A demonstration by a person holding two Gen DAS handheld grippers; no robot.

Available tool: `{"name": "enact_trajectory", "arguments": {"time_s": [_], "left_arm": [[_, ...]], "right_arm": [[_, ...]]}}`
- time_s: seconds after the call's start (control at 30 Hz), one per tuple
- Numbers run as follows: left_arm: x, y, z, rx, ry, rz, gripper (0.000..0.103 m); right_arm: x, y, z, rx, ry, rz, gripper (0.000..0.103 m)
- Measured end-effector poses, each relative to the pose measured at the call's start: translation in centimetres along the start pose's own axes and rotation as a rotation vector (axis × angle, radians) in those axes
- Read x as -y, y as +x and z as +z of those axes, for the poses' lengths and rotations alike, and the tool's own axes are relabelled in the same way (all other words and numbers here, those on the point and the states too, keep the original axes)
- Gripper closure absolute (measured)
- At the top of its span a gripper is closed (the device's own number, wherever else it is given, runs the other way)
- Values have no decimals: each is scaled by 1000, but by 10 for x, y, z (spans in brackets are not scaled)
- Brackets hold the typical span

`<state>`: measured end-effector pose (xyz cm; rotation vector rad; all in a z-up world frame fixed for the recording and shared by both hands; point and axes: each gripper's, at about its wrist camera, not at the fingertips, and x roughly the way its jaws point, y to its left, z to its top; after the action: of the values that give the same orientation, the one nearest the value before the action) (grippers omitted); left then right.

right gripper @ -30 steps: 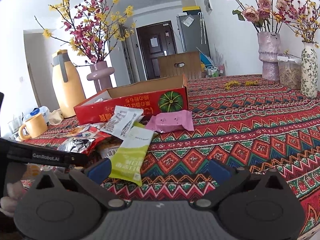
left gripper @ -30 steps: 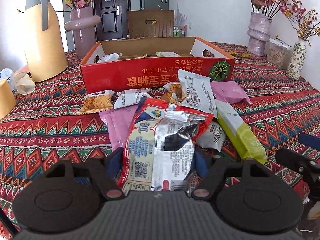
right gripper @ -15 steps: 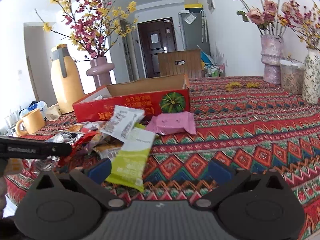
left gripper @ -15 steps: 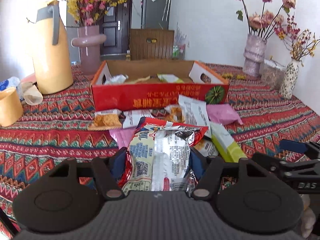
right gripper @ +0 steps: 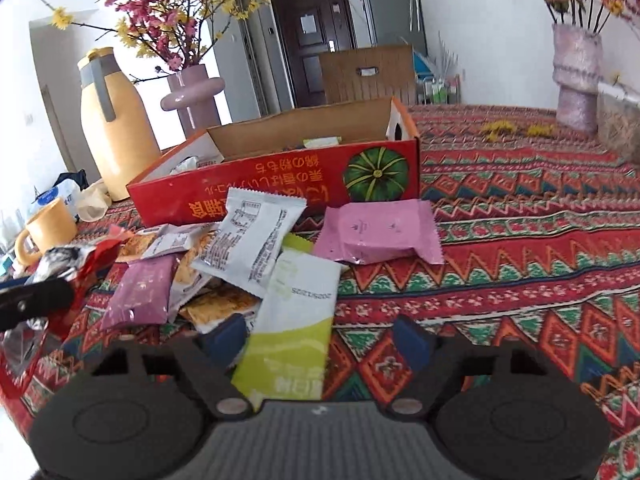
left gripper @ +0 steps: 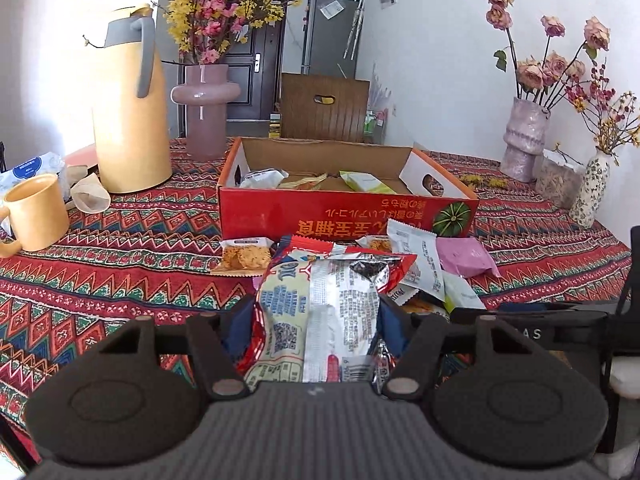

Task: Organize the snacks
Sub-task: 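Grasp another green-and-white bar with the right tool while the left tool holds the bag, then carry both held packets over the red box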

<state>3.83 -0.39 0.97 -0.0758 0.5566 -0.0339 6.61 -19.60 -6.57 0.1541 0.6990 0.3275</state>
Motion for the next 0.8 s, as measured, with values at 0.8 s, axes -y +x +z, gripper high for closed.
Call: {"name": "enact_trajectory", "arguments": {"time_s": [0.8], "left_arm": [[-12, -12, 7, 44, -41, 23, 39]], "right_arm": [[-2, -68, -1, 213, -83, -37, 68]]}}
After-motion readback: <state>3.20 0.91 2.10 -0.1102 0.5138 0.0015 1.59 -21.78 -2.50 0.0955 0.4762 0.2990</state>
